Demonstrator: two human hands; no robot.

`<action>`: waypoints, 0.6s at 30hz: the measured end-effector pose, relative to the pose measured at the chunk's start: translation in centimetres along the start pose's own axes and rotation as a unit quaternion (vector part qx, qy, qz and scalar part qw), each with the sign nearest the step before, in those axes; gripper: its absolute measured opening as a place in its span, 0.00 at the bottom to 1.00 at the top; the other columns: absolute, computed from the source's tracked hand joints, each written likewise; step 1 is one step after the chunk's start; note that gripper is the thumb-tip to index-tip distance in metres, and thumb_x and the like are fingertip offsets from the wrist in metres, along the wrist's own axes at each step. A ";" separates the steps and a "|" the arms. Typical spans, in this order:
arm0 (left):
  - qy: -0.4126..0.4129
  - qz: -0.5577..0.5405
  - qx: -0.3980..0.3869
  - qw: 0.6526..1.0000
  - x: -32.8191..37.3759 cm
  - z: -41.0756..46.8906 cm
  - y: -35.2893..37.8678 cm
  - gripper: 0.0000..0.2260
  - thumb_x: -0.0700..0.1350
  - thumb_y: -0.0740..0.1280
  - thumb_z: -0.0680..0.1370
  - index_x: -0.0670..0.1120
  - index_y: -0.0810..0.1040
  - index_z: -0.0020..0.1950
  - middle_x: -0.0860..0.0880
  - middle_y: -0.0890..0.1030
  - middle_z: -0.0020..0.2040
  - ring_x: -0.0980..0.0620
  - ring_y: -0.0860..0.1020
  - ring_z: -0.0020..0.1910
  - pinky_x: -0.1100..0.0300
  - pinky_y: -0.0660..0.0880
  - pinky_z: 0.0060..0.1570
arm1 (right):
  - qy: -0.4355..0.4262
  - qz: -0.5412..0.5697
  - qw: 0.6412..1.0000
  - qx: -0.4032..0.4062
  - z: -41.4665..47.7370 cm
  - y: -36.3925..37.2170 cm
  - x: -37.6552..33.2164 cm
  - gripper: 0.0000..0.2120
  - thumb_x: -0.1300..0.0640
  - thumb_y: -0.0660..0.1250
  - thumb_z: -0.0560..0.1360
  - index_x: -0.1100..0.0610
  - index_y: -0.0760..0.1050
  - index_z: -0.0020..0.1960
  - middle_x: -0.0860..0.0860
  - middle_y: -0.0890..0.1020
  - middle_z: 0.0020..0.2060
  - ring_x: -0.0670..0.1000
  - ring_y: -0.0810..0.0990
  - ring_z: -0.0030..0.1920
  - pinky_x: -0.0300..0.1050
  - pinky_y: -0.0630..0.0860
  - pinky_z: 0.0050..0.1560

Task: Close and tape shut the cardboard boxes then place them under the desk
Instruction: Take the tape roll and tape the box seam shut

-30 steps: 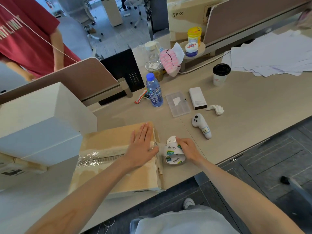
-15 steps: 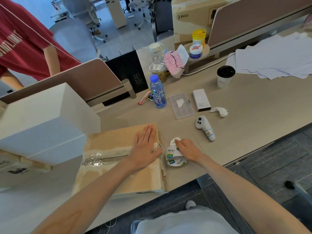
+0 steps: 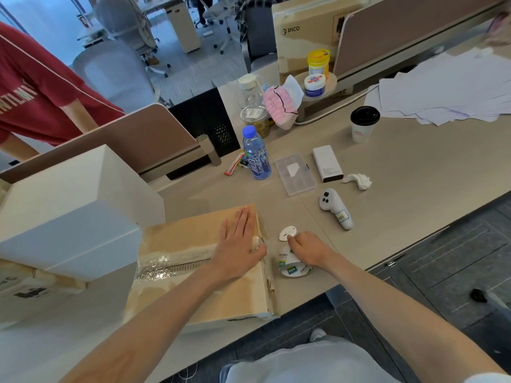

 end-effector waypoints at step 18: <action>-0.050 -0.030 -0.097 0.994 0.5 1.0 0.0 0.52 0.59 0.66 0.69 0.45 0.32 0.77 0.50 0.31 0.77 0.52 0.31 0.75 0.44 0.37 0.74 | 0.025 -0.023 0.998 -0.044 0.8 1.2 -1.1 0.23 0.49 0.54 0.82 0.56 0.62 0.29 0.51 0.69 0.26 0.49 0.67 0.28 0.46 0.66 0.35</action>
Point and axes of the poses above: each hand's wrist, its own z-axis towards the middle knuckle, its own y-axis out of the palm, x = y × z, the point moved 7 cm from there along z, towards the middle knuckle
